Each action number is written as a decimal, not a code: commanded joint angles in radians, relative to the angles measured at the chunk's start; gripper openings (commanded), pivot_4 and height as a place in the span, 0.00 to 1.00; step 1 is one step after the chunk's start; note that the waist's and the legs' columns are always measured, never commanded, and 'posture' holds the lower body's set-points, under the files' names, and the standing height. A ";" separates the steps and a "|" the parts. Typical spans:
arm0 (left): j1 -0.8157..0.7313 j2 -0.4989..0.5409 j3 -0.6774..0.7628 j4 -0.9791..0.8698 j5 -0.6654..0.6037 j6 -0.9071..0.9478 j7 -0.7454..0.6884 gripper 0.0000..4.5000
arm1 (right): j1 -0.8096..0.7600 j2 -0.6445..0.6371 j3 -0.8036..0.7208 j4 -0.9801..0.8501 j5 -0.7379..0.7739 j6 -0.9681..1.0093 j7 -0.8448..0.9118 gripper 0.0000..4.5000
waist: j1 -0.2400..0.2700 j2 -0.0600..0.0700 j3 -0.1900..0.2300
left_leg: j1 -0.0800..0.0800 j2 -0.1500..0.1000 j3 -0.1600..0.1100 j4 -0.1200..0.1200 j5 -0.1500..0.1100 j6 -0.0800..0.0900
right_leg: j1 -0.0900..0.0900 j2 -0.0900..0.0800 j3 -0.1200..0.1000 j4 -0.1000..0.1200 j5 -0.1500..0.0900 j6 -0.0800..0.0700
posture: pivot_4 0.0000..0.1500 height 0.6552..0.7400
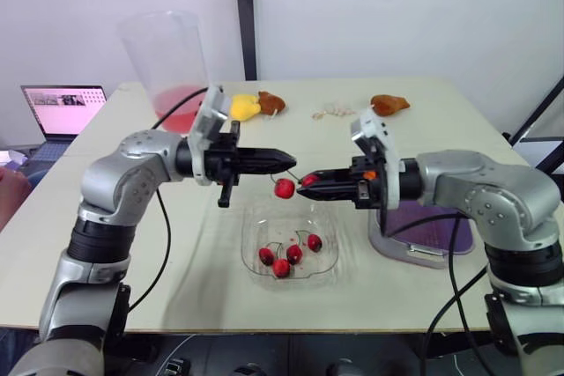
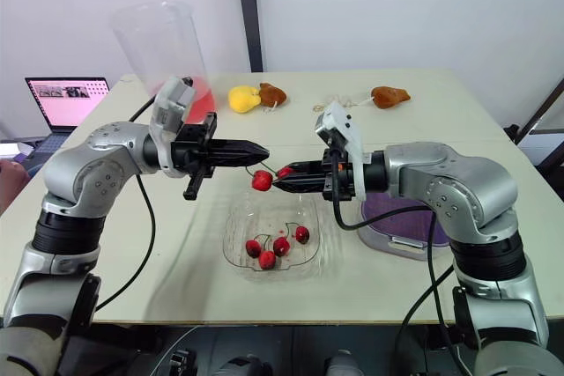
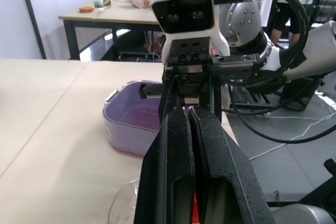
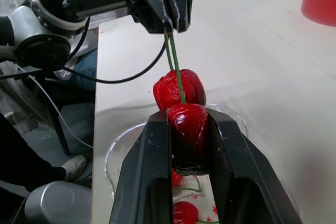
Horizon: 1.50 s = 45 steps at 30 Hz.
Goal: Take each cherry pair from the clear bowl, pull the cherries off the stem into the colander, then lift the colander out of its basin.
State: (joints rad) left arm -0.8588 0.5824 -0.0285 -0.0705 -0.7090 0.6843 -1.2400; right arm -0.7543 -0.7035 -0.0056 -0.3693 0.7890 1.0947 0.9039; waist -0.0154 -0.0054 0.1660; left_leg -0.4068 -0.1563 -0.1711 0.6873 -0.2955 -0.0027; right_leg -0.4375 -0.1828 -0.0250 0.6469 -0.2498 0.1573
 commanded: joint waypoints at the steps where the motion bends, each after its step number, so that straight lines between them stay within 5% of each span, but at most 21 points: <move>1: -0.033 0.011 0.039 -0.019 -0.016 -0.016 0.000 0.00 | 0.057 -0.055 -0.042 0.018 -0.014 -0.020 0.006 0.15 | 0.002 0.000 0.000 | 0.000 0.000 0.000 0.000 0.000 0.000 | 0.000 0.000 0.000 0.000 0.000 0.000 | 1.00 1.00; 11: -0.015 0.008 0.047 -0.019 -0.012 -0.027 0.005 0.00 | 0.149 -0.323 -0.183 0.126 -0.057 -0.093 0.102 0.15 | 0.004 0.000 0.000 | 0.000 -0.001 0.000 0.001 0.000 0.000 | 0.001 0.000 0.000 -0.001 0.000 0.000 | 1.00 1.00; 17: 0.000 0.000 0.048 -0.018 -0.001 -0.052 0.020 0.00 | 0.187 -0.492 -0.031 0.292 -0.307 -0.313 0.182 0.15 | 0.002 0.000 0.000 | 0.000 -0.001 0.001 0.001 0.000 0.000 | 0.001 0.000 0.000 -0.001 0.000 0.000 | 1.00 1.00; 25: 0.000 0.018 0.039 0.013 0.033 -0.101 0.000 0.00 | 0.142 -0.458 0.172 0.490 -0.550 -0.505 0.250 0.15 | 0.000 0.000 0.000 | 0.000 0.000 0.002 0.001 0.000 0.000 | -0.001 -0.001 0.000 -0.001 0.000 0.000 | 1.00 1.00; 33: -0.007 0.023 0.042 0.024 0.044 -0.112 -0.009 0.00 | 0.088 -0.449 0.166 0.522 -0.602 -0.526 0.309 0.95 | 0.003 0.000 0.000 | 0.000 -0.001 0.002 0.001 0.000 0.000 | -0.001 -0.001 0.000 -0.001 0.000 0.000 | 1.00 1.00; 40: -0.022 0.006 0.035 0.040 0.048 -0.126 -0.010 0.00 | -0.019 -0.475 0.037 0.318 -0.472 -0.391 0.373 0.99 | 0.001 0.001 0.000 | 0.000 0.000 0.002 0.001 0.000 0.000 | -0.001 -0.001 0.000 -0.002 0.000 0.000 | 1.00 1.00; 45: -0.050 -0.017 0.025 0.071 0.054 -0.146 -0.019 0.00 | -0.107 -0.264 -0.059 0.146 -0.241 -0.216 0.277 0.99 | 0.002 0.000 0.000 | 0.000 0.001 0.002 0.001 0.000 0.000 | -0.001 0.000 0.000 -0.002 0.000 0.000 | 1.00 1.00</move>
State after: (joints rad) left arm -0.8825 0.5618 -0.0169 0.0040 -0.6569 0.5585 -1.2493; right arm -0.8459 -0.9908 -0.0268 -0.1780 0.4896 0.8492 1.2168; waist -0.0131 -0.0055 0.1661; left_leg -0.4071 -0.1555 -0.1695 0.6883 -0.2956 -0.0027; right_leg -0.4380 -0.1829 -0.0251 0.6452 -0.2499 0.1575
